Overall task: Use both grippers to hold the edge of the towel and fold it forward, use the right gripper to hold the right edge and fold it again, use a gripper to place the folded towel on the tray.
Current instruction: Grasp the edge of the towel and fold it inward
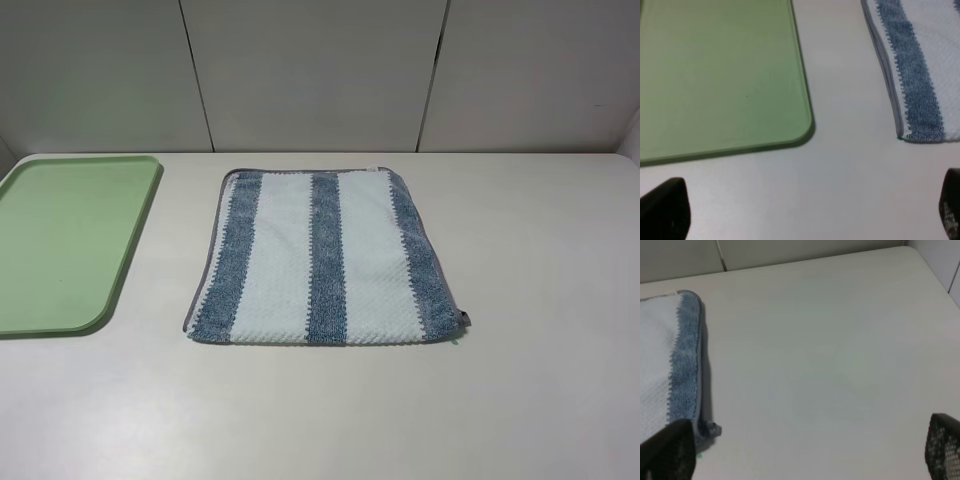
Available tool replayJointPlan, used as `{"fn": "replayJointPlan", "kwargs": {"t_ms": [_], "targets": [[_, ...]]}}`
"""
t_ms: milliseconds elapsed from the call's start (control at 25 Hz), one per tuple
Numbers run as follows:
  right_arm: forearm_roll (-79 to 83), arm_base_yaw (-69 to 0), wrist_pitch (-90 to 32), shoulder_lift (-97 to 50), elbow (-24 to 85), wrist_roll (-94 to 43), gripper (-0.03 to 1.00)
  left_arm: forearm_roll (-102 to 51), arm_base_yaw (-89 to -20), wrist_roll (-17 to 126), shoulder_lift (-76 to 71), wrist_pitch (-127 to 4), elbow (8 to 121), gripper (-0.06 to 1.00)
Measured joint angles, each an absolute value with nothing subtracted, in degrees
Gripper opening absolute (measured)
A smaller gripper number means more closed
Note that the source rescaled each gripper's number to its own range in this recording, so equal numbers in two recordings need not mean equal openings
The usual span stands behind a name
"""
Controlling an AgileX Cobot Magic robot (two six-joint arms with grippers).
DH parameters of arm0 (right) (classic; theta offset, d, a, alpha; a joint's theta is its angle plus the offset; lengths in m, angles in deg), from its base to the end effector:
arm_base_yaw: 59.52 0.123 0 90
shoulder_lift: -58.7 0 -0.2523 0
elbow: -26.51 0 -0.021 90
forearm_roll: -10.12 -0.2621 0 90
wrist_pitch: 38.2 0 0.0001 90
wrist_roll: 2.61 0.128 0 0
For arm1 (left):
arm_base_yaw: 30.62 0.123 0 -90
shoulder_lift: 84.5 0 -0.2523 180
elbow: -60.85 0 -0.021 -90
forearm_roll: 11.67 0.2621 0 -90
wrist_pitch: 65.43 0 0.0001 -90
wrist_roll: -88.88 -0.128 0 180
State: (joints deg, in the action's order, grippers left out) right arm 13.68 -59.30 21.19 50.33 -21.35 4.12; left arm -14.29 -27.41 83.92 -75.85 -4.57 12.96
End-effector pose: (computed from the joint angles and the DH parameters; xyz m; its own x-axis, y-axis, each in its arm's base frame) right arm 0.0719 -0.0066 0.2676 -0.4262 0.0839 -0.9007 0.0812 0.9952 0.0543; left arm 0.0714 -0.0011 0.2641 -0.4595 0.0385 -0.8874 0.0090 0.9992 0.0387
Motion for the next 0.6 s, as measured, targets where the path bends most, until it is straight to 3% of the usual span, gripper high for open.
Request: {"fn": "replayJointPlan", "kwargs": {"t_ms": [600], "targets": [[13.7, -59.3, 21.2, 50.3, -21.3, 4.1, 1.0, -14.3, -27.4, 83.9, -75.8, -4.6, 13.0, 1.0]]}}
